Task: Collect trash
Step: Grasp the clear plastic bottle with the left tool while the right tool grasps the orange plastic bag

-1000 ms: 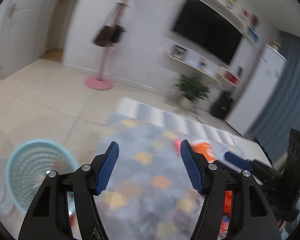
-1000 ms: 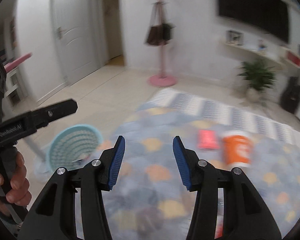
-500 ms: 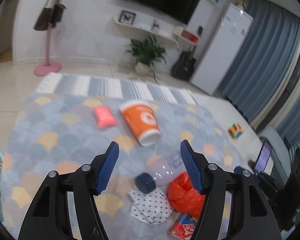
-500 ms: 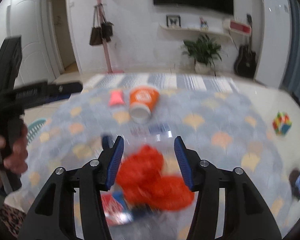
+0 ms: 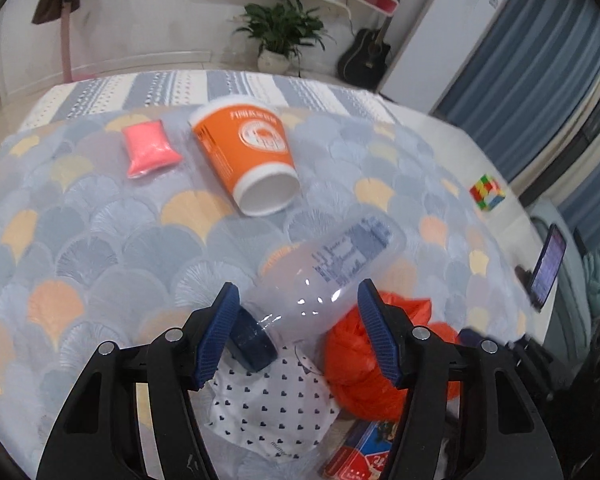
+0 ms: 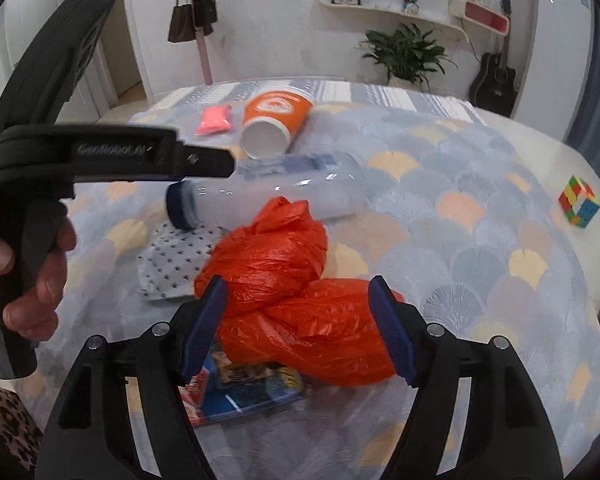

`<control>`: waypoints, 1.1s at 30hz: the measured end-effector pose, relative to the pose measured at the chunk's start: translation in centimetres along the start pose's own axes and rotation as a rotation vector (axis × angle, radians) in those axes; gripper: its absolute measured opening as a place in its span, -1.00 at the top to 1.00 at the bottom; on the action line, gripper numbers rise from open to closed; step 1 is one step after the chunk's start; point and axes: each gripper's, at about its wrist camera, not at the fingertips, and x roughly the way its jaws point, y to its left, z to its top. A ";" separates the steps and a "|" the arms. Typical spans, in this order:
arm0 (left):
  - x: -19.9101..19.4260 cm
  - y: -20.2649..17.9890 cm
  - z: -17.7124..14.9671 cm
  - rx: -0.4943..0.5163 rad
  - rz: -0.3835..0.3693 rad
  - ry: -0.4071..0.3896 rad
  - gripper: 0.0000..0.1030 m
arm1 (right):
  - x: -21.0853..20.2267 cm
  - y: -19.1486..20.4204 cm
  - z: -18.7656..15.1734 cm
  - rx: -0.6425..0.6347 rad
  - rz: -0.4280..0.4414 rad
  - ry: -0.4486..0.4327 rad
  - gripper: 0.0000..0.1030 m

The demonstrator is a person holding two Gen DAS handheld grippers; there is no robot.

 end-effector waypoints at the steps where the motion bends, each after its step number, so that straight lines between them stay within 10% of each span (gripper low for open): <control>1: 0.0 -0.2 -0.1 0.012 0.004 0.003 -0.14 | 0.0 -0.6 0.0 0.010 -0.013 -0.001 -0.34; 9: -0.1 -2.1 -0.7 0.108 -0.107 0.122 -0.13 | 1.2 -8.1 -0.9 0.207 -0.056 0.051 -0.01; 19: 4.5 -3.3 1.5 0.060 0.008 0.114 -0.23 | -1.2 -9.8 -0.3 0.206 0.027 -0.039 -0.01; 24: 5.8 -4.3 2.3 0.076 0.044 0.121 -0.17 | -0.9 -9.4 -0.2 0.217 0.115 -0.004 -0.42; 33: 1.5 -2.4 2.0 0.002 0.030 -0.015 -0.15 | 2.9 -7.5 0.9 0.268 0.107 0.090 -0.44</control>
